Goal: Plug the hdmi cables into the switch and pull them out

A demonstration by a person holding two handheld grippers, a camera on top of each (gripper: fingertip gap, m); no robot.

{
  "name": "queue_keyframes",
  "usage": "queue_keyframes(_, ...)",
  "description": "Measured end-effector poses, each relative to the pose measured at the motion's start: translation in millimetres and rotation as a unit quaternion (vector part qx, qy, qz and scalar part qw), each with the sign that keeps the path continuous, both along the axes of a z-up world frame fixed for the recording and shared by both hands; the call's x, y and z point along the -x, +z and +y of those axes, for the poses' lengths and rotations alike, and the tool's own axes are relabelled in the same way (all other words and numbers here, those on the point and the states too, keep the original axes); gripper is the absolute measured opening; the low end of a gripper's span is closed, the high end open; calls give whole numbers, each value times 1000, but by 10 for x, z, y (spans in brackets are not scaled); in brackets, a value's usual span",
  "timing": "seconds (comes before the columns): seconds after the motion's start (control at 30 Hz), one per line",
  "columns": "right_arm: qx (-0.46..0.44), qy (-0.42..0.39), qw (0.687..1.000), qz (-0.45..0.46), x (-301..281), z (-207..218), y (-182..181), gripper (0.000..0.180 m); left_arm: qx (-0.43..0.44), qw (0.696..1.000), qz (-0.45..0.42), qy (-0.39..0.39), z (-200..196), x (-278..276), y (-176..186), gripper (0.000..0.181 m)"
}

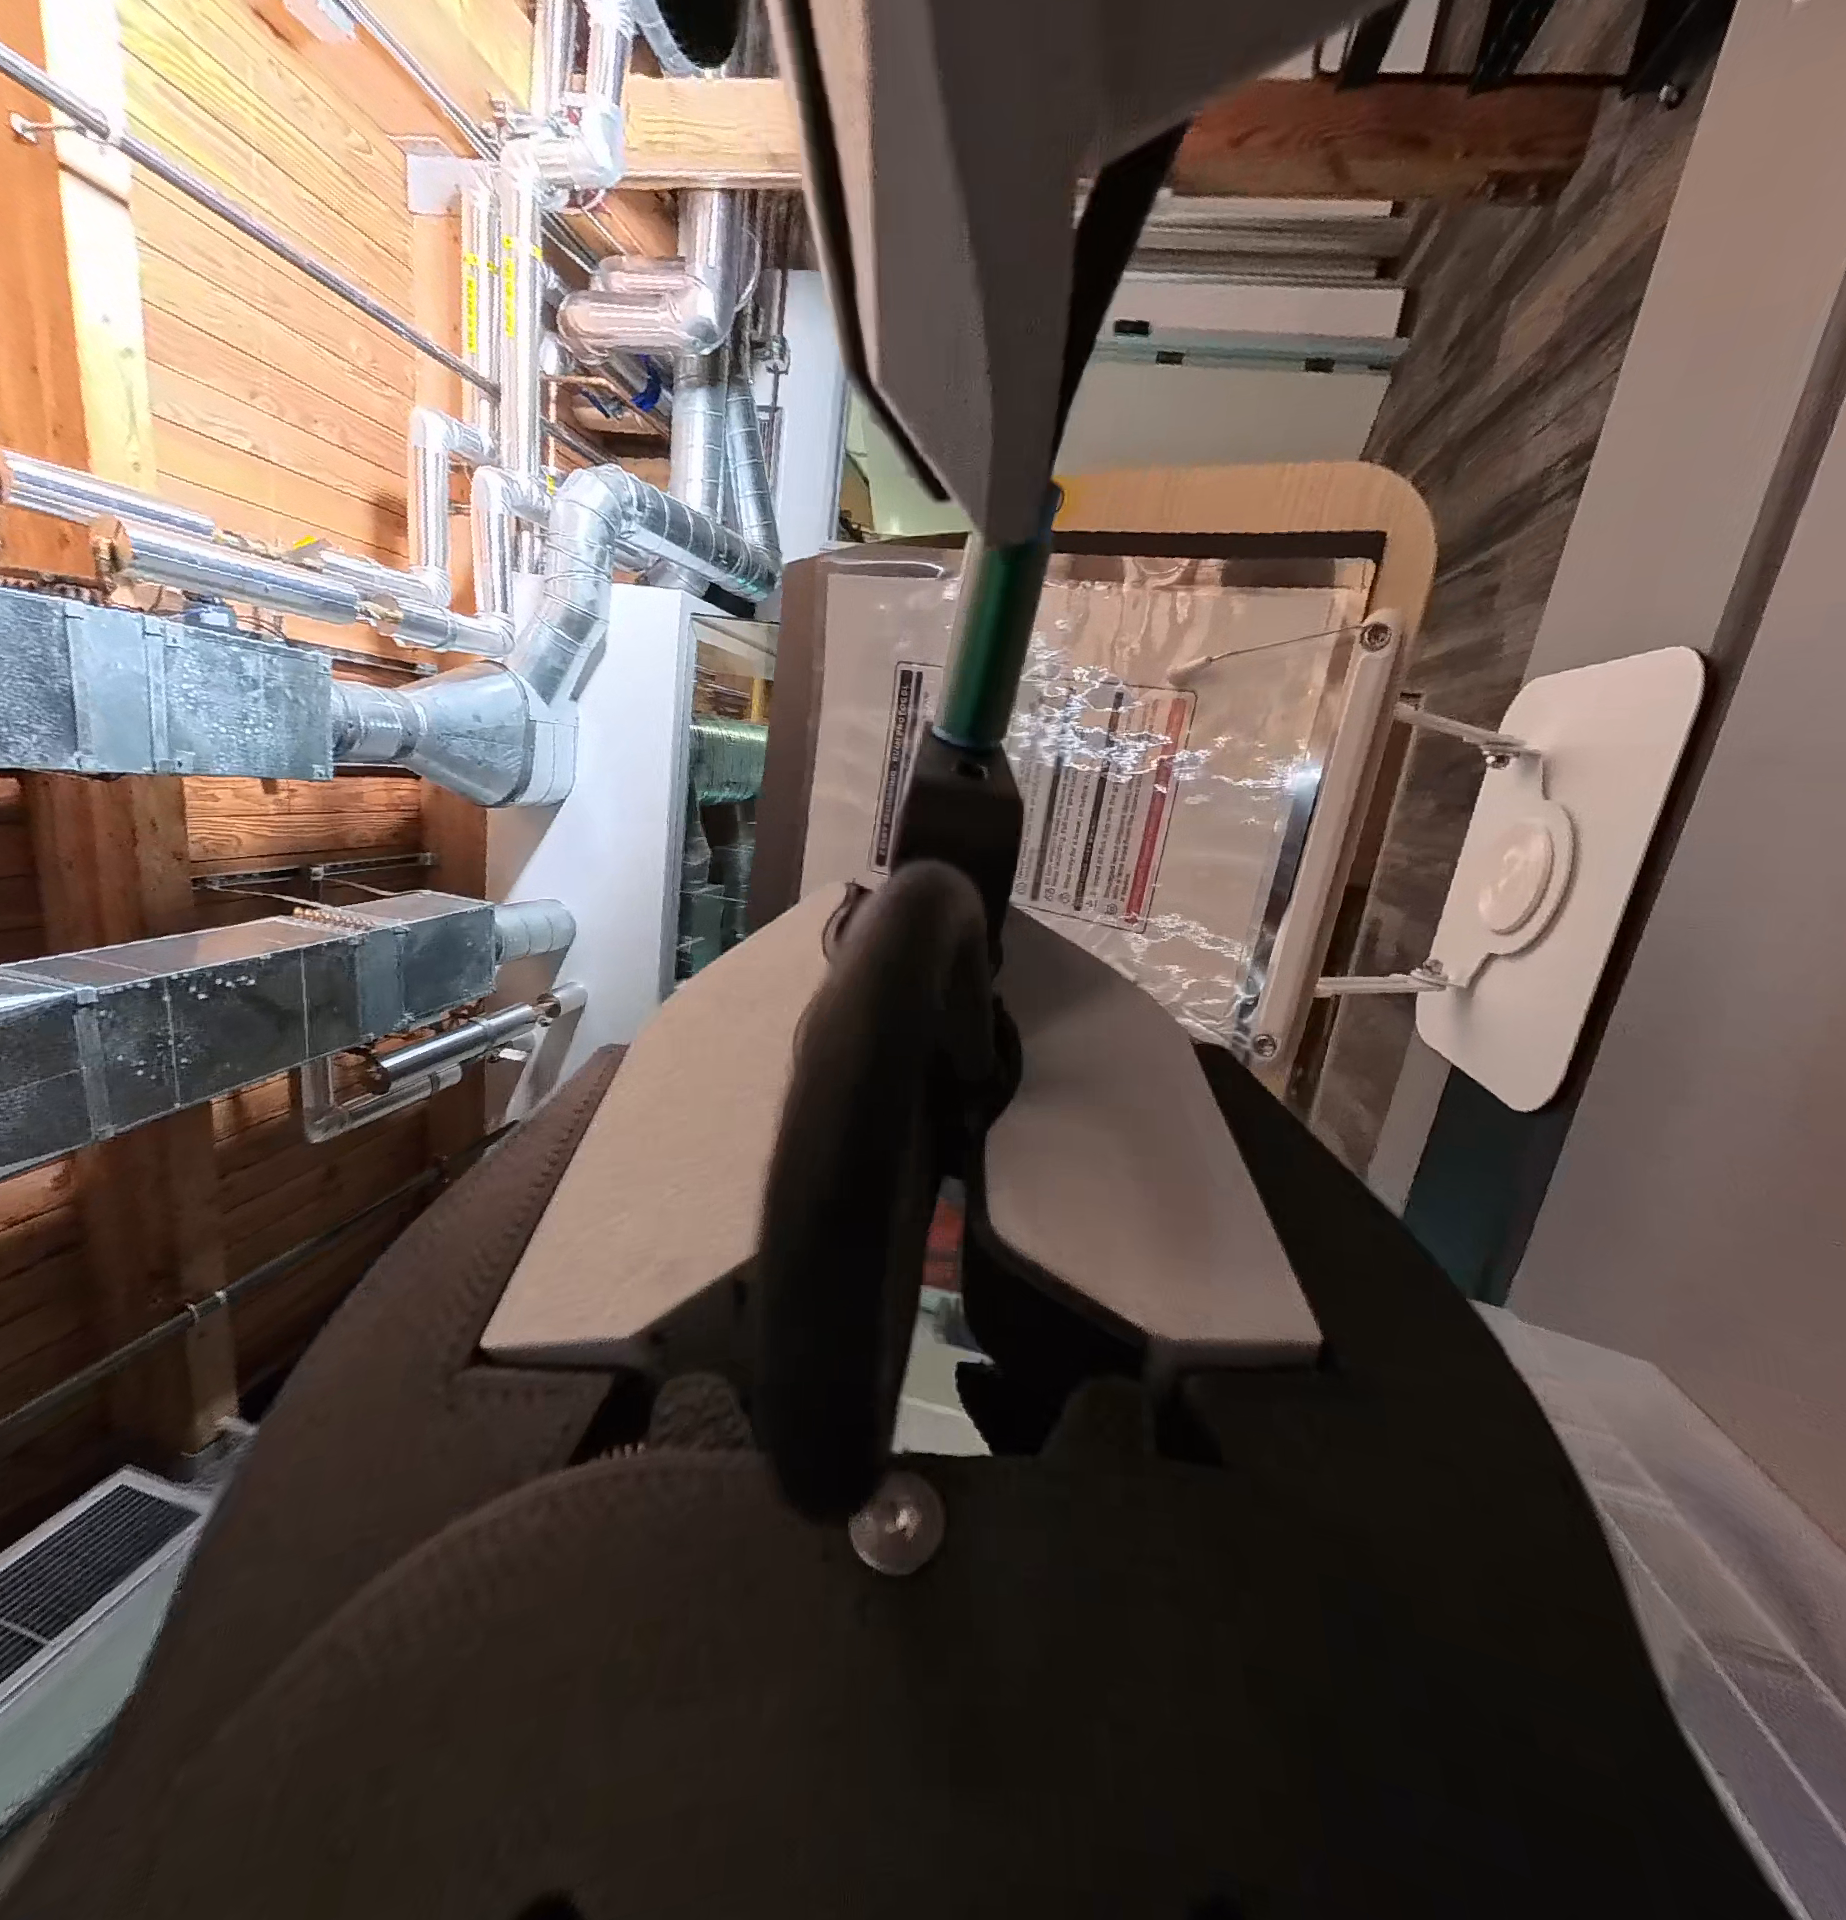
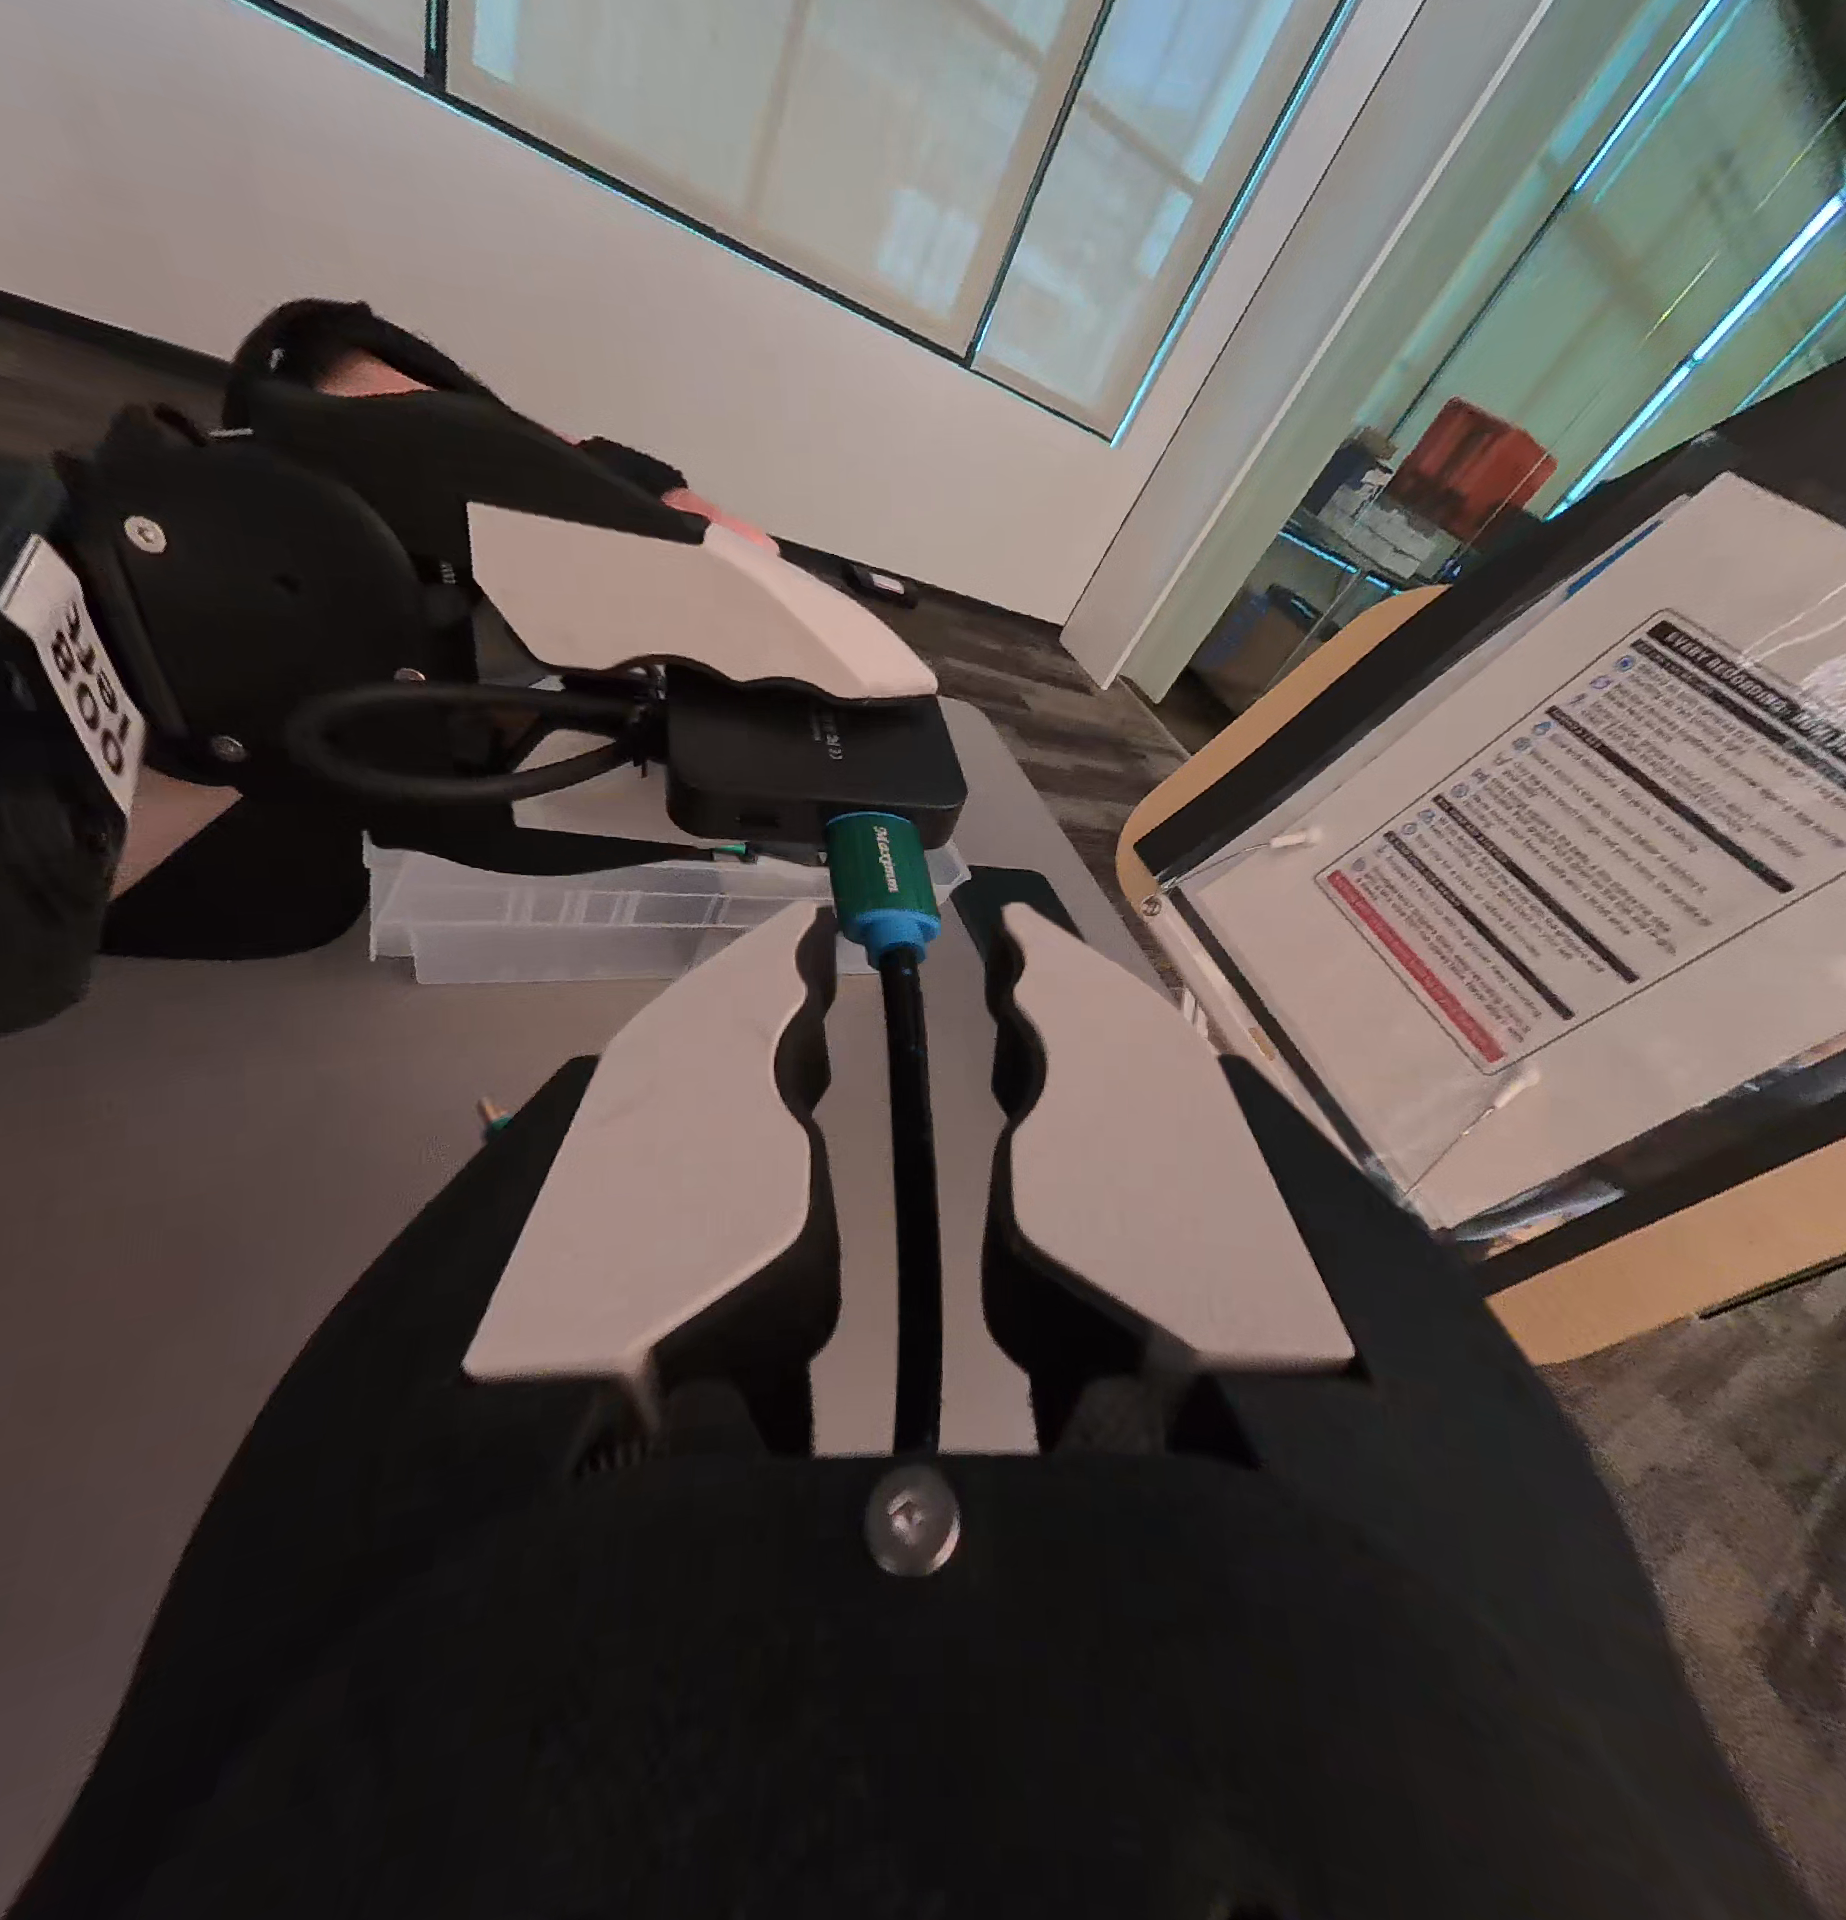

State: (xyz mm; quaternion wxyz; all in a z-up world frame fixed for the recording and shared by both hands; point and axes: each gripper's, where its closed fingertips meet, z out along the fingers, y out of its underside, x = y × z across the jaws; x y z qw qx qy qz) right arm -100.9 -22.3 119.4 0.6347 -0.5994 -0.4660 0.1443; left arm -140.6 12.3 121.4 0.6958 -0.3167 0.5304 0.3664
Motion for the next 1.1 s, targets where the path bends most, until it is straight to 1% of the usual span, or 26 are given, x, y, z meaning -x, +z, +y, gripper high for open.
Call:
queue_keyframes(0.17,15,-6,1000,-20,2,41,-101,31,-21,1000,3,-3,-46,-63,22,17)
queue_keyframes(0.23,4,-1,1000,-15,37,31,-72,32,-23,1000,9,-7,-71,-101,8,17)
queue_keyframes(0.3,6,15,1000,-14,76,-8,-84,21,-24,1000,13,-7,-78,-126,-11,17)
queue_keyframes(0.5,14,-1,1000,-23,33,45,-130,22,-30,999,17,-8,-84,-158,-25,17)
queue_keyframes(0.53,16,11,999,-29,51,16,-144,22,-32,999,17,-9,-91,-160,-21,17)
queue_keyframes(0.73,90,20,995,-31,25,-2,-236,22,-36,998,42,-23,-96,-194,-85,17)
queue_keyframes(0.9,107,34,992,-51,-20,-66,-293,22,-37,997,57,-48,-130,-253,-137,15)
queue_keyframes(1.0,126,13,992,-22,-29,-5,-257,22,-3,999,29,-26,-61,-236,-130,15)
queue_keyframes(1.1,138,-12,990,-9,-24,34,-241,22,10,1000,14,-7,-2,-206,-125,17)
